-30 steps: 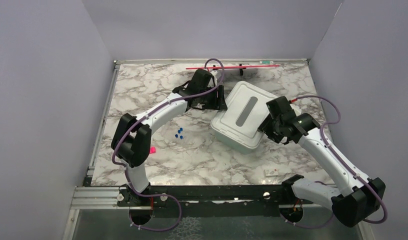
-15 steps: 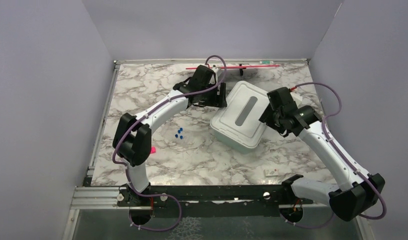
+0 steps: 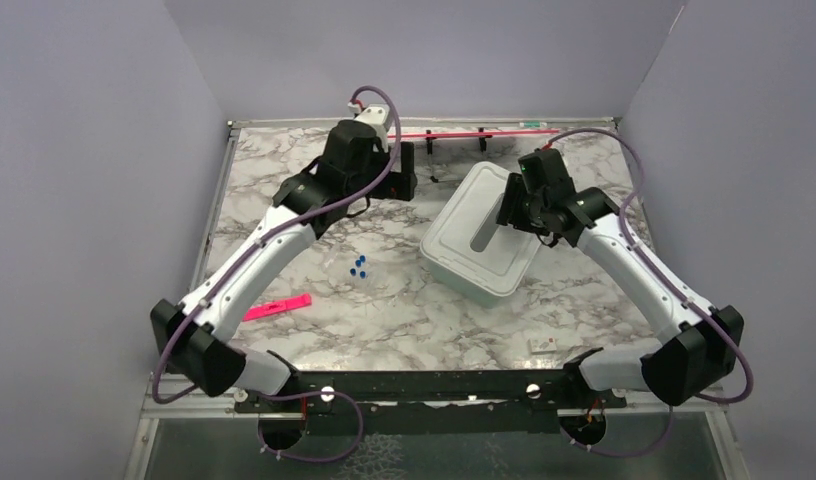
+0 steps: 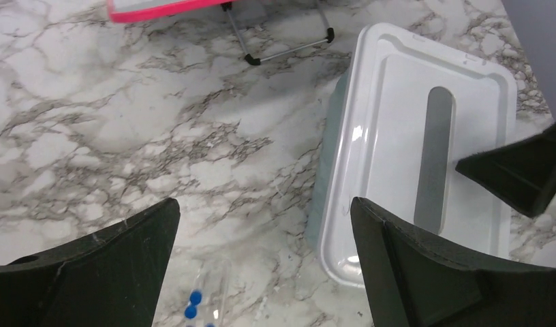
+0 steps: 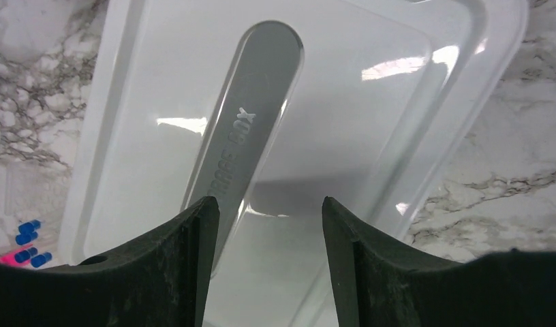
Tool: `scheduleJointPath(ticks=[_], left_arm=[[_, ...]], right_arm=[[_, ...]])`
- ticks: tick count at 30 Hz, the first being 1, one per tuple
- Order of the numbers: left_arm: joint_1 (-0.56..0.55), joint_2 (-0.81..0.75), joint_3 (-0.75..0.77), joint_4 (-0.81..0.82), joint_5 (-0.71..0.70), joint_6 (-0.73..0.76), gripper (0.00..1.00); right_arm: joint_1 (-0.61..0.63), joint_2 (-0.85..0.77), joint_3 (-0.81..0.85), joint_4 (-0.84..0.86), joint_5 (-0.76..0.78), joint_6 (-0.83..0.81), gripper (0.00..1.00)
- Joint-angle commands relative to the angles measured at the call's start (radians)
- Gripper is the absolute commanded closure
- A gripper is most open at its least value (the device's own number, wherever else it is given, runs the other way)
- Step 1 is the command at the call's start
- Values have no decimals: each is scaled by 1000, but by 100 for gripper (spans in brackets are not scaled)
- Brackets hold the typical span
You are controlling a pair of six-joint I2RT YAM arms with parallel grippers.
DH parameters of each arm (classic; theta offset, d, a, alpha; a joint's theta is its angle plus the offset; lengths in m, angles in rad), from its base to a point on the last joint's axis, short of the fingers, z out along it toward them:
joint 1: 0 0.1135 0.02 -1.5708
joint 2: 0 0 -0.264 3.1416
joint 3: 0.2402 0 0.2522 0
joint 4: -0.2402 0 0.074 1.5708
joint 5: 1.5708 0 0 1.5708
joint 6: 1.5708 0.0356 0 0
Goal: Organize the chemistry lab equipment
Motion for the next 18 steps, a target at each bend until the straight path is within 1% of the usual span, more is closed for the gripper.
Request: scheduleJointPath(ticks=[1, 3, 7, 9, 13, 18], left_arm=[[9, -167, -119, -86, -102, 85, 1], [11, -236, -165, -107, -150, 106, 1], [11, -331, -177, -210, -267, 94, 1], [11, -377, -181, -244, -308, 87, 1], [11, -481, -181, -283, -399, 81, 1], [11, -581, -116, -361, -521, 37, 1]], right_arm=[[-2, 64, -30, 40, -78, -2, 40], [-2, 75, -52, 28, -70, 29, 41], [-2, 78, -78, -11, -63, 67, 42], [-2, 47, -82, -12, -38, 73, 43], [-2, -71, -67, -8, 57, 54, 43], [-2, -271, -17, -119, 247, 53, 40]])
